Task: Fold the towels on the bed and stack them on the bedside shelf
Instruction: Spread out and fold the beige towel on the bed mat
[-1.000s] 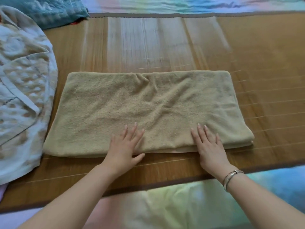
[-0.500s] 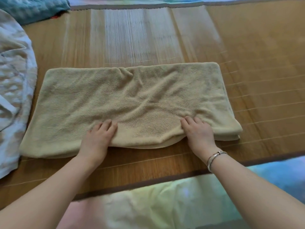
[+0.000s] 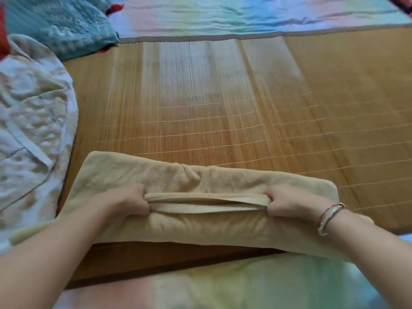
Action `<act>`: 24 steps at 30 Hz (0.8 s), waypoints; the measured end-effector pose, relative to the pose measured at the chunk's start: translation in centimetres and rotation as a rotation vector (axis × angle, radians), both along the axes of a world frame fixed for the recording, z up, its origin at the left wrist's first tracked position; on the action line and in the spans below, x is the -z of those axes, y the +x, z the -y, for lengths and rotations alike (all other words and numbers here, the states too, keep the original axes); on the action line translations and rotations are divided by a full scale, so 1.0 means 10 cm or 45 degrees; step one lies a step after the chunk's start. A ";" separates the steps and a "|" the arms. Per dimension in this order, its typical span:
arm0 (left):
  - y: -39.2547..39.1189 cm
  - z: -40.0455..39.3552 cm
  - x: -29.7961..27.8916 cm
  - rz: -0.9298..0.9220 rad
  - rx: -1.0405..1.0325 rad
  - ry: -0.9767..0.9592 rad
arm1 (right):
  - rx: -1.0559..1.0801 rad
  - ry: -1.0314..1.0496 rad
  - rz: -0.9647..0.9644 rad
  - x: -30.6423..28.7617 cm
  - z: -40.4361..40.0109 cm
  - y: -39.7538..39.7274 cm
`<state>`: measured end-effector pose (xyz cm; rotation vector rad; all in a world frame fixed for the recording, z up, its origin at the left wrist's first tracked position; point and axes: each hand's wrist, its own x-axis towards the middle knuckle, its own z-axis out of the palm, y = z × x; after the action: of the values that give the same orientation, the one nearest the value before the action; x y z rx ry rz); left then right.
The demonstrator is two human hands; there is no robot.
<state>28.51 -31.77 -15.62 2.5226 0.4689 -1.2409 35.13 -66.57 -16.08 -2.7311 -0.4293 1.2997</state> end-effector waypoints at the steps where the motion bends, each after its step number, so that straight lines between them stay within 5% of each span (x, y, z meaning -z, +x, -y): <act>1: 0.02 0.01 0.00 0.166 0.002 0.053 | -0.011 -0.015 0.134 0.03 -0.01 0.04; 5: 0.22 0.06 0.06 0.895 0.099 0.279 | 0.011 -0.092 0.568 0.12 -0.04 0.21; 7: 0.38 0.11 0.12 1.058 0.164 0.376 | 0.017 -0.183 0.668 0.21 -0.01 0.27; 12: 0.57 0.29 0.40 0.623 0.140 0.530 | 0.169 -0.150 0.731 0.42 0.19 0.31; 15: 0.51 0.44 0.51 0.838 0.051 0.490 | 0.125 -0.042 0.802 0.49 0.28 0.28; 18: 0.39 0.78 0.51 1.169 0.147 0.200 | 0.130 0.003 0.794 0.50 0.42 0.25; 24: 0.24 1.80 0.64 0.836 0.505 -0.047 | 0.141 -0.146 0.761 0.41 0.97 0.18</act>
<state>30.93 -49.80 -22.01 2.8614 -0.2126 -0.4387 36.96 -76.28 -20.14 -3.1517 -0.2362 0.4727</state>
